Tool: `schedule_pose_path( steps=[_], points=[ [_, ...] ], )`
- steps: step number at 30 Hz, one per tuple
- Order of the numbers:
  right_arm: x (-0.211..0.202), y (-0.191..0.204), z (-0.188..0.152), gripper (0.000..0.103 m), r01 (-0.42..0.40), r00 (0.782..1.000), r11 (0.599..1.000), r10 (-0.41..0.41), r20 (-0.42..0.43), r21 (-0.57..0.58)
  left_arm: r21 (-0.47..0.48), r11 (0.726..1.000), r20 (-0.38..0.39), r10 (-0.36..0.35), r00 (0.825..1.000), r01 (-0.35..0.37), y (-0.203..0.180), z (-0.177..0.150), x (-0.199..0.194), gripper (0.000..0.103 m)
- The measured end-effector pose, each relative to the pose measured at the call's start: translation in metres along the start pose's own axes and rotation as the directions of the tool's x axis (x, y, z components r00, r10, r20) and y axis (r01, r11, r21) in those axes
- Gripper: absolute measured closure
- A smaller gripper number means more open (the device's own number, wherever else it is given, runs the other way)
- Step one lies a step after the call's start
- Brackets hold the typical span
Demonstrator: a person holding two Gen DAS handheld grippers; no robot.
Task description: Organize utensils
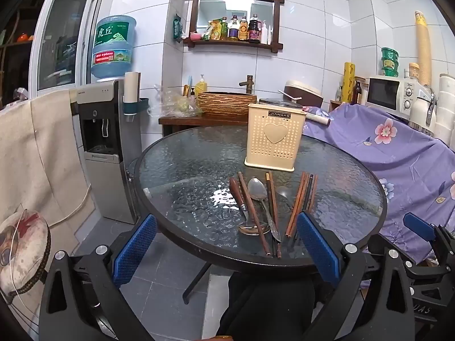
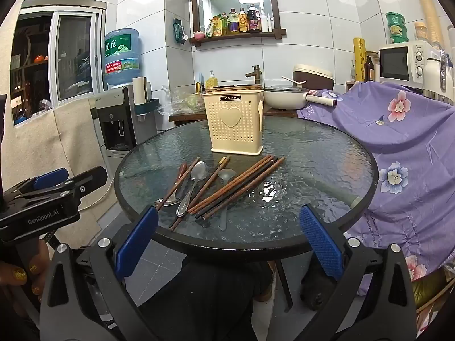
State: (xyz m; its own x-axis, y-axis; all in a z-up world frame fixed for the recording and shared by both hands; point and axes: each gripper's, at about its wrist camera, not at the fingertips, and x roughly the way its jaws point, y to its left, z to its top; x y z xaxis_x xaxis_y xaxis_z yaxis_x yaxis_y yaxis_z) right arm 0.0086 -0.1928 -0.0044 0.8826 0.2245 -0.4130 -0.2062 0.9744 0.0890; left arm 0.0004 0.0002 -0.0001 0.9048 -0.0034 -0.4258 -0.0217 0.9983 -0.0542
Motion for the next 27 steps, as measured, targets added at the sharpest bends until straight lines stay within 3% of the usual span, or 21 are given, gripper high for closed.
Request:
schedule_pose_path(
  steps=[27],
  points=[
    [0.0015, 0.0011, -0.0009, 0.005, 0.000, 1.000, 1.000, 0.000, 0.000, 0.000, 0.000, 1.000, -0.006, -0.009, 1.000, 0.009, 0.0033, -0.0017, -0.0004, 0.006]
  ],
)
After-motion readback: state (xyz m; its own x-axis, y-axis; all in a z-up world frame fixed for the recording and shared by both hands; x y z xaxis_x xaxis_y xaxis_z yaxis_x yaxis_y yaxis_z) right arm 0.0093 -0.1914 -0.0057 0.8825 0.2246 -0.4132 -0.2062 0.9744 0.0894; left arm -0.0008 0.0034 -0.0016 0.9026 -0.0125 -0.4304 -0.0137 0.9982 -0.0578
